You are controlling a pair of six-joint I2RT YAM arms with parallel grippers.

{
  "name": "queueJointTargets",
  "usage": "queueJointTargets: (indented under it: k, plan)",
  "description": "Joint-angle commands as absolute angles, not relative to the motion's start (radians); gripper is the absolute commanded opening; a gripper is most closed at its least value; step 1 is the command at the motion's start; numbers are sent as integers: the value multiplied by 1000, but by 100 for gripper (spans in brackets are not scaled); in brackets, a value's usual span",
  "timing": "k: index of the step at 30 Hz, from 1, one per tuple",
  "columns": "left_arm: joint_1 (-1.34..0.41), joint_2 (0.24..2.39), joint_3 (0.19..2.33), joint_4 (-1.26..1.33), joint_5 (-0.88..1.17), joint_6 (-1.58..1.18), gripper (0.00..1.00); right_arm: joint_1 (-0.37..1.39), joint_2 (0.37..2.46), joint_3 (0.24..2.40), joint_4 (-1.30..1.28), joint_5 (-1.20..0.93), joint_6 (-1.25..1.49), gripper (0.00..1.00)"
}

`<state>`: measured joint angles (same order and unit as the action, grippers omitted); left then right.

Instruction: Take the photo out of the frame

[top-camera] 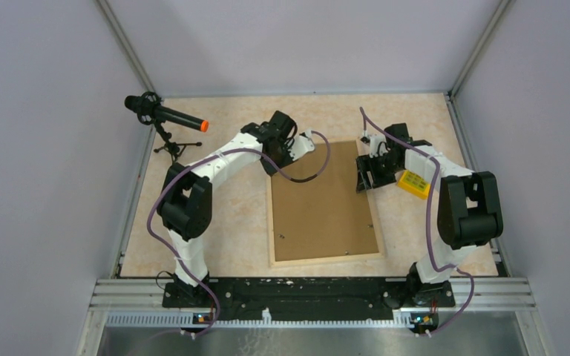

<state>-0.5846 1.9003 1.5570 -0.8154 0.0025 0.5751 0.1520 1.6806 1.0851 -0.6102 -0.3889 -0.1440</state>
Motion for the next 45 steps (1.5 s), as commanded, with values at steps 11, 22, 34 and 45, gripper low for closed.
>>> queueJointTargets:
  k: [11,22,34,45]
  plan:
    - [-603,1939,1591,-752,78,525,0,144,1662,1081,-594,-392,-133,66]
    - [-603,1981,1650,-739,100,505,0,145,1664,1083,-593,-391,-133,66]
    - [-597,1922,1781,-808,196,464,0,144,1658,1085,-592,-283,-122,65]
    - [-524,1742,1718,-844,333,464,0,172,1760,1130,-600,-183,-137,47]
